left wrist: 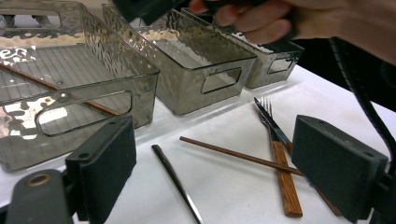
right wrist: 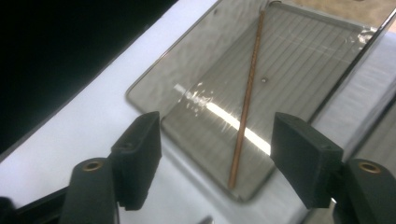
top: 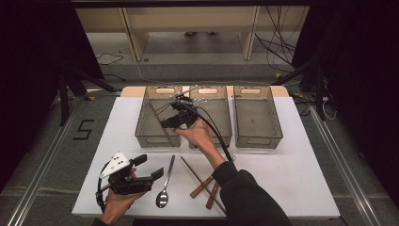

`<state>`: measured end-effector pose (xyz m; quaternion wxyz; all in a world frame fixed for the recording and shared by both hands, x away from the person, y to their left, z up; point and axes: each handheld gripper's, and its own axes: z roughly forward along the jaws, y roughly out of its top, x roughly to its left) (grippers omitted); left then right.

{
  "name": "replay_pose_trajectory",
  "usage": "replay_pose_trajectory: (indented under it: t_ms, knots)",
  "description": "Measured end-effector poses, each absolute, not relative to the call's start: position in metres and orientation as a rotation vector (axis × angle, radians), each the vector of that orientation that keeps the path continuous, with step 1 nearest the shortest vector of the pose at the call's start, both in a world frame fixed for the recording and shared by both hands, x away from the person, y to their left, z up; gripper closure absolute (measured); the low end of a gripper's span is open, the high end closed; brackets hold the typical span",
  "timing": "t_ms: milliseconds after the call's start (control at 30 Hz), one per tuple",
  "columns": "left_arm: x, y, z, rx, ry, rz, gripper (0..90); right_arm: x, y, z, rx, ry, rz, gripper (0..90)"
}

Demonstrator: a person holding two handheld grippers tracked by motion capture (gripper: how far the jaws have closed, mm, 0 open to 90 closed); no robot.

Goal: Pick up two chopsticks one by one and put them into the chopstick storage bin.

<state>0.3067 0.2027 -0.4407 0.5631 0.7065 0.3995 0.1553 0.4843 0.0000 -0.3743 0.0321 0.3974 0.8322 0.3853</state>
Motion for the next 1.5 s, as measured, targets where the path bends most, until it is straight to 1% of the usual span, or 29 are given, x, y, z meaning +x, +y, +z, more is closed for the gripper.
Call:
replay_pose_trajectory:
  t_ms: [233,667,967,1133,1333,1500]
  knots:
    - [0.307,0.202,-0.441,1.661,0.945,0.367,13.8,0.459,-0.029,-0.369,1.167,2.57,1.205,30.0]
    - [0.308,0.202,-0.441,1.659,0.951,0.37,13.7,0.414,-0.074,-0.372,1.114,2.575,1.202,25.8]
    - [0.308,0.202,-0.441,1.666,0.95,0.369,13.7,0.382,-0.102,-0.389,1.119,2.583,1.179,25.2]
    - [0.308,0.202,-0.441,1.668,0.948,0.371,13.7,0.366,-0.112,-0.398,1.128,2.592,1.179,25.2]
    - [0.308,0.202,-0.441,1.667,0.948,0.371,13.7,0.352,-0.114,-0.404,1.114,2.633,1.109,26.0]
    - [0.308,0.202,-0.441,1.669,0.946,0.371,13.7,0.342,-0.116,-0.416,1.114,2.681,1.022,29.2]
